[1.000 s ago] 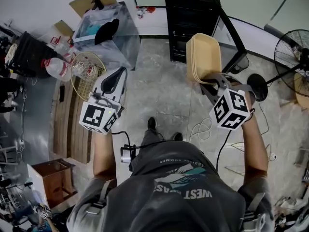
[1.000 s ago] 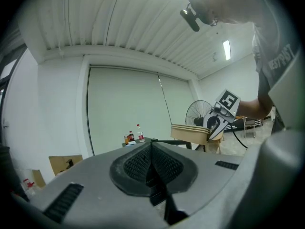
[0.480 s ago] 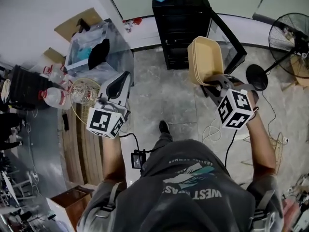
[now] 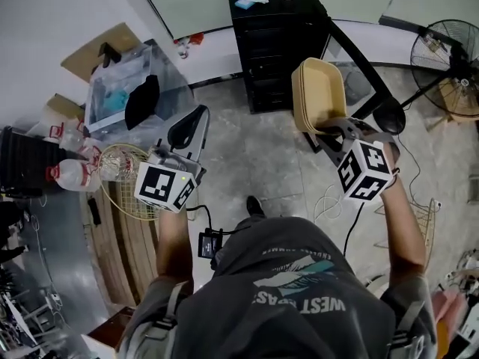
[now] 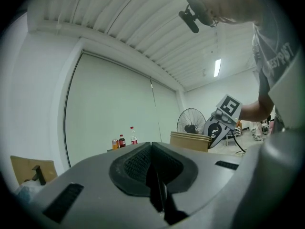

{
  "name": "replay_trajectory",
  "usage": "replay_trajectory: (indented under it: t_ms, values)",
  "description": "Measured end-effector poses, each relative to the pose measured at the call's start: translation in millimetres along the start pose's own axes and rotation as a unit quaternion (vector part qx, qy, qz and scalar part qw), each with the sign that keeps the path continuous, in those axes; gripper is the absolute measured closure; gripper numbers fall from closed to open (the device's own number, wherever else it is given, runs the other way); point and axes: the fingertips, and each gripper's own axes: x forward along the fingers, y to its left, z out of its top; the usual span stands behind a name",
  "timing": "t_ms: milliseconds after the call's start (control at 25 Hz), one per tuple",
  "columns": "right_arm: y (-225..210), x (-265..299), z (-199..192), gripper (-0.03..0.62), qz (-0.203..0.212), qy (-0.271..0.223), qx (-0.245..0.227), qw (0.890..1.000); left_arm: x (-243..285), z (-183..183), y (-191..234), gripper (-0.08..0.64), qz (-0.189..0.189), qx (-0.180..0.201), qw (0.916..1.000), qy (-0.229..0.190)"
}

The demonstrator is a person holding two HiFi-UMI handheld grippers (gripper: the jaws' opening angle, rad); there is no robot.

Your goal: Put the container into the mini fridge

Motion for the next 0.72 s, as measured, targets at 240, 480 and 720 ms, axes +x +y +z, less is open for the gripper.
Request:
replay_trajectory:
  t_ms: [240, 480, 720]
  values:
    - [-18, 26, 16, 0.548, -0.004, 0.022, 0.012, 1.000, 15, -7, 35, 0.538, -0.025, -0.008, 0.9996, -0.009]
    - [-35, 45, 32, 0.548, -0.011, 0.036, 0.022, 0.999, 26, -14, 61, 0.538, -0.043, -0.015, 0.9988, -0.018]
    - [-49, 63, 43, 0.548, -0.011, 0.041, 0.020, 0.999, 27, -16, 83, 0.538, -0.044, -0.011, 0.9987, -0.023]
